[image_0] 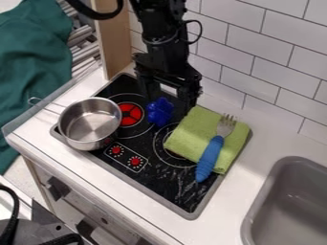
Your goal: Move the silver bowl to the upper left side of the stove
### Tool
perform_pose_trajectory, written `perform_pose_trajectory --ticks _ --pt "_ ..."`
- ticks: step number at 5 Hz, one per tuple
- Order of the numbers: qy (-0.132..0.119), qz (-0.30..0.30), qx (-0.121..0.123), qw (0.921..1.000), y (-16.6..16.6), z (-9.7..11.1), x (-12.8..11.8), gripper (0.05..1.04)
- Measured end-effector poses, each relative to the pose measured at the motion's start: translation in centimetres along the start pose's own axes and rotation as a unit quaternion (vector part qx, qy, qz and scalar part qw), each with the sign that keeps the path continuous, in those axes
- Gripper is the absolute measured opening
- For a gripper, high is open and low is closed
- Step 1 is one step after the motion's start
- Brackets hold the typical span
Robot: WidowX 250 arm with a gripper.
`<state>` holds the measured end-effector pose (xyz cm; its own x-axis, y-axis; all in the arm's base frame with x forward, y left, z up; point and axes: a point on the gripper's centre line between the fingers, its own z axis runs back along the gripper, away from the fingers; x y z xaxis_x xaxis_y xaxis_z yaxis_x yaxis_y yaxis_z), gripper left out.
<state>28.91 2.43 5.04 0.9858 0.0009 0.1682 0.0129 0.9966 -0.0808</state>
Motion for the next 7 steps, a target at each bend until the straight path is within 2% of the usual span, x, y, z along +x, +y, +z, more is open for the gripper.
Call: perform_pose_trajectory --ticks 2,4,6,7 --pt "0.026 0.005 -0.013 0.9996 0.4 -1.4 -1.7 1.005" --pt "0.035 0.038 -0.026 0.9983 2.6 -2.3 -4.4 1.005" --pt "0.063 0.053 -0.012 0.9966 6.2 -3.2 -6.5 1.005" --pt "0.068 0.062 -0.008 0.9958 7.7 -3.9 -6.8 1.005"
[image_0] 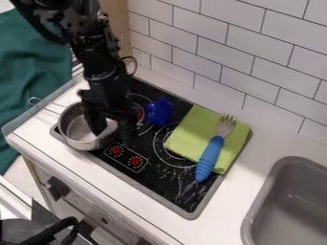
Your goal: Move the silver bowl to the upper left side of the stove
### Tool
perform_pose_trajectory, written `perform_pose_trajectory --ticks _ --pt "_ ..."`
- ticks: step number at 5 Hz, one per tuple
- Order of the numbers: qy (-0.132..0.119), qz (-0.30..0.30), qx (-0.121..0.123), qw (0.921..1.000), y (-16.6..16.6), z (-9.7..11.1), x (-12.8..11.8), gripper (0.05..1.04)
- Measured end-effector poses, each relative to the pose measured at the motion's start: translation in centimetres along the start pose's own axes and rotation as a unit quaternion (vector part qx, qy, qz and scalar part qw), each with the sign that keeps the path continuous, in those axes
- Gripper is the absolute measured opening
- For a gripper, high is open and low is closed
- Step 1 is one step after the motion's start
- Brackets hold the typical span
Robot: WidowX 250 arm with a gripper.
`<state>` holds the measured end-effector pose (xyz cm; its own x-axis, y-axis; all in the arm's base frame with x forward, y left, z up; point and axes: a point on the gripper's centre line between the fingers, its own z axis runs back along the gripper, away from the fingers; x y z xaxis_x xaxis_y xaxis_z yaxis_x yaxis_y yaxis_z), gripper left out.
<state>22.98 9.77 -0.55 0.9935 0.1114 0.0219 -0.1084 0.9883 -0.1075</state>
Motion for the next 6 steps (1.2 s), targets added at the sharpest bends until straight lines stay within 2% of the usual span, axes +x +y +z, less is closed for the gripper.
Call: perform_pose_trajectory --ticks 1,2,4,5,6 --pt "0.011 0.006 0.000 0.9999 1.0 -1.4 0.4 1.005" --pt "0.018 0.015 -0.009 0.9997 1.3 -3.1 0.9 0.961" --pt "-0.001 0.022 -0.006 0.9997 1.1 -3.7 2.3 0.377" --pt "-0.002 0.020 -0.007 0.9998 0.7 -3.7 2.2 0.193" --pt "-0.012 0.016 -0.003 0.9998 0.1 -3.0 1.7 0.098"
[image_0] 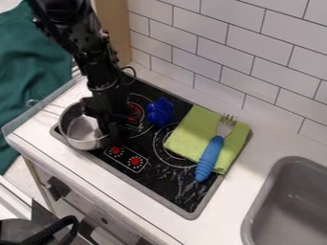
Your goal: Move the silver bowl to the upper left side of the stove
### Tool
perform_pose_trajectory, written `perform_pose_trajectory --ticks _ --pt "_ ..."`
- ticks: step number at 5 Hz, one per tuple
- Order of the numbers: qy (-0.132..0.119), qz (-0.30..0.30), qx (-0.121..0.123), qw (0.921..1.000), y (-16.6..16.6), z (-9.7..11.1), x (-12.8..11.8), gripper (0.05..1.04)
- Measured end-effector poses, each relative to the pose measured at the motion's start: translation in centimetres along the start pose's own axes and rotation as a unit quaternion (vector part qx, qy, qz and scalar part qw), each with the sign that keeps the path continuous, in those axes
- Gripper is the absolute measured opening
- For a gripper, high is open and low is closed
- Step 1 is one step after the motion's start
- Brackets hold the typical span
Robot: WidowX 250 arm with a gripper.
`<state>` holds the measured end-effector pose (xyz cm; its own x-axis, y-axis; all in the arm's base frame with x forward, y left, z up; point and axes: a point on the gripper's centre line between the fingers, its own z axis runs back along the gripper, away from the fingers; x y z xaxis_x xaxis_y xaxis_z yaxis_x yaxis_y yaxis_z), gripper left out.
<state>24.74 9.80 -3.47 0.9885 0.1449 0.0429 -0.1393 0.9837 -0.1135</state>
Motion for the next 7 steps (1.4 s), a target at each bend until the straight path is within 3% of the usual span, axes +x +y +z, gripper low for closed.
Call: perform_pose_trajectory --ticks 1,2,3,4,7 --pt "-0.014 0.010 0.000 0.9999 -0.9 1.3 -1.1 0.069" --pt "-0.066 0.029 0.002 0.9974 -2.2 3.2 -1.1 0.061" --pt "-0.114 0.035 0.010 0.9929 -3.6 5.3 0.2 0.061" --pt "-0.136 0.014 0.016 0.9905 -4.5 6.4 2.3 0.061" --pt "-0.130 -0.009 0.026 0.9911 -3.8 5.7 7.8 0.061"
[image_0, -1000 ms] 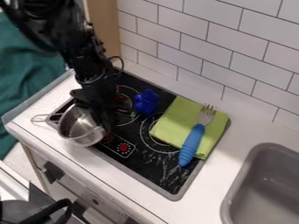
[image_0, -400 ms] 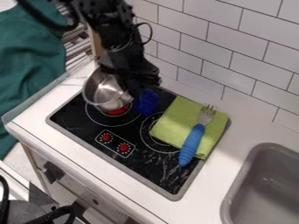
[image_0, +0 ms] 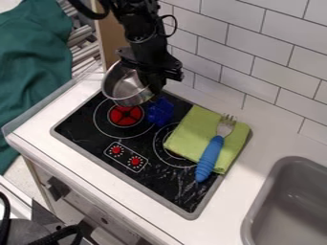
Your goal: Move the silver bowl to the upper left side of the stove
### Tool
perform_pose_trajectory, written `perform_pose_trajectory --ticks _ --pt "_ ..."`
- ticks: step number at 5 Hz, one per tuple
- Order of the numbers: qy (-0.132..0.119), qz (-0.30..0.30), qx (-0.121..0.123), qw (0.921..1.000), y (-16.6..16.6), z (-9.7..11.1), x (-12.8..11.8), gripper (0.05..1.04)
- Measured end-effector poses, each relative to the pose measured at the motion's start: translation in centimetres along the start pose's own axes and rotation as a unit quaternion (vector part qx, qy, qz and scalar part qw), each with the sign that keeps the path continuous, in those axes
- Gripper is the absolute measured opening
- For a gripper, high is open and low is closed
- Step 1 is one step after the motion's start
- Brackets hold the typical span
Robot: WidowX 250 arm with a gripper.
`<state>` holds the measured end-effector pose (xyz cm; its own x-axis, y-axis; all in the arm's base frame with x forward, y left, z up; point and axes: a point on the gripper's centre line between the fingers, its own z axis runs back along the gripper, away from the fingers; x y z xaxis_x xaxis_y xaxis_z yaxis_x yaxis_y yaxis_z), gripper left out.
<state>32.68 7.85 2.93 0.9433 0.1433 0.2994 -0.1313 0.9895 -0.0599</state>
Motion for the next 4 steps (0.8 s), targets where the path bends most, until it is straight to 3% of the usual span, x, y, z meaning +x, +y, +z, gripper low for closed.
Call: perform_pose_trajectory --ticks 4 --pt "0.024 0.026 0.009 0.9993 3.5 -3.2 1.6 0.061"
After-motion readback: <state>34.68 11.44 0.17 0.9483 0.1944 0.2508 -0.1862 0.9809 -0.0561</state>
